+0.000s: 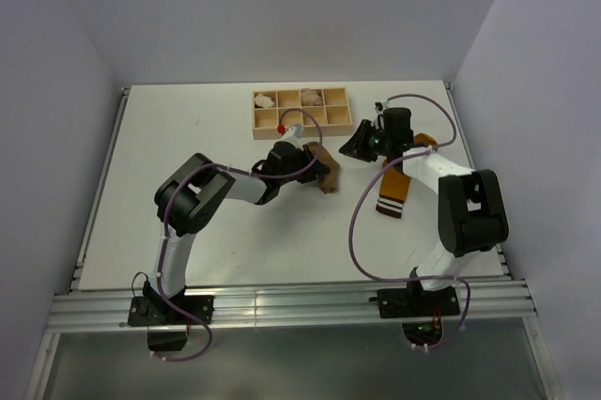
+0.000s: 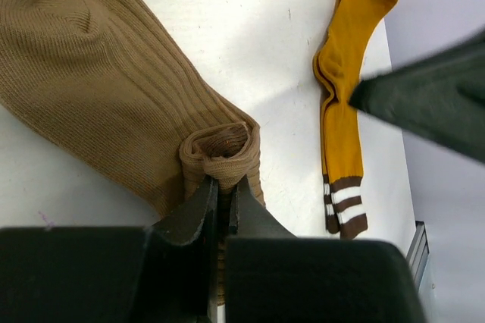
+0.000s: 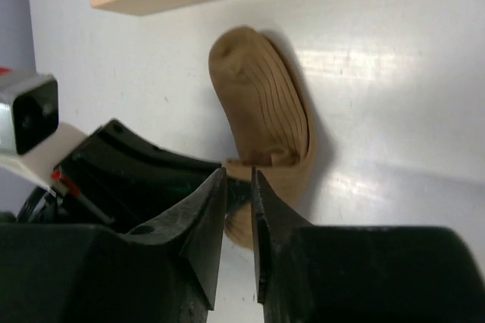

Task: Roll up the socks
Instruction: Roll the sock at the center of the board.

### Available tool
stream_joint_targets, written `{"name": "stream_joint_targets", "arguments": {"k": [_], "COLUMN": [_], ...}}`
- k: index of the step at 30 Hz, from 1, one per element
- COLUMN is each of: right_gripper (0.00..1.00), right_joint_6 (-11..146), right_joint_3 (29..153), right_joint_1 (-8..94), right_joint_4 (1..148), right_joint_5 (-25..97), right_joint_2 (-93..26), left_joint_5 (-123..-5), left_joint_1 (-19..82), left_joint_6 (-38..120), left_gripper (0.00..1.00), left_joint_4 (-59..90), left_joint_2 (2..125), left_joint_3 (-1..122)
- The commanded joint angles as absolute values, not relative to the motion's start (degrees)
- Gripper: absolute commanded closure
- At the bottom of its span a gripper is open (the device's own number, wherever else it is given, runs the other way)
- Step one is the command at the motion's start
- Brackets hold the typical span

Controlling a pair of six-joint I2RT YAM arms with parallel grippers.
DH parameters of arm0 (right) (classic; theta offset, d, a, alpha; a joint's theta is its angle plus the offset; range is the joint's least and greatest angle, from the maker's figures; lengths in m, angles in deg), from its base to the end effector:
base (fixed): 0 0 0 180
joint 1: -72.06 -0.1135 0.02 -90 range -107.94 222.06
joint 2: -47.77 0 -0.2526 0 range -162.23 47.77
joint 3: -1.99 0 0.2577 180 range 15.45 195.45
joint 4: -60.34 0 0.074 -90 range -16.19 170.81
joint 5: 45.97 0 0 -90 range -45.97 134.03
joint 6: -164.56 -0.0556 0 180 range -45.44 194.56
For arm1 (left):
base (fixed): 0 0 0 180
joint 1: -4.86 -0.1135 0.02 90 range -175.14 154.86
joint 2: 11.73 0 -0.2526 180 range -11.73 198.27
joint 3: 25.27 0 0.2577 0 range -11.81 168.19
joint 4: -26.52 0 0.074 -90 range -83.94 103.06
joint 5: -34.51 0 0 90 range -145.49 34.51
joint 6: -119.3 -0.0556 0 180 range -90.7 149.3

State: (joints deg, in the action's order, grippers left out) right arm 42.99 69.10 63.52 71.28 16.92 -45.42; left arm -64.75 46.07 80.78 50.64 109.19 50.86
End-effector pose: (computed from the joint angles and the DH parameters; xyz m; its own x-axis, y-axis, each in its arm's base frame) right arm 0.3563 0.0791 0.1781 -0.7649 0.3564 -0.5366 -0.1075 0.7508 0.6518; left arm 0.3351 -0.3054 0.1032 -0.7627 -0.3585 -0.5383 0.2677 0.5826 -0.7674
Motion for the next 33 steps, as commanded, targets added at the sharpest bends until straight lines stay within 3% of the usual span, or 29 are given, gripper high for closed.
{"name": "stream_joint_targets", "arguments": {"k": [1, 9, 22, 33], "right_gripper": [0.74, 0.83, 0.85, 0.87], "right_joint_6": [48.3, 50.9, 51.1, 50.4], "right_joint_3": [75.1, 84.2, 90.9, 93.7], "right_joint_1": [63.9, 61.5, 59.5, 58.5], "right_joint_4": [77.0, 82.0, 84.3, 86.5], "right_joint_5": [14.1, 10.6, 10.5, 11.2], "right_joint_2": [-49.9, -59.6, -70.3, -75.0], "left_joint_5": [-66.3, -66.9, -68.7, -82.5], "left_joint_1": [46.1, 46.1, 46.1, 46.4], "left_joint_6": [78.1, 77.2, 75.4, 75.7], "left_gripper": [0.96, 0.96, 0.96, 0.95], "left_joint_4": [49.4, 48.4, 46.2, 52.6], "left_joint_2": [109.4, 109.5, 110.0, 113.5], "left_joint_3": [52.1, 52.8, 54.1, 56.7]}}
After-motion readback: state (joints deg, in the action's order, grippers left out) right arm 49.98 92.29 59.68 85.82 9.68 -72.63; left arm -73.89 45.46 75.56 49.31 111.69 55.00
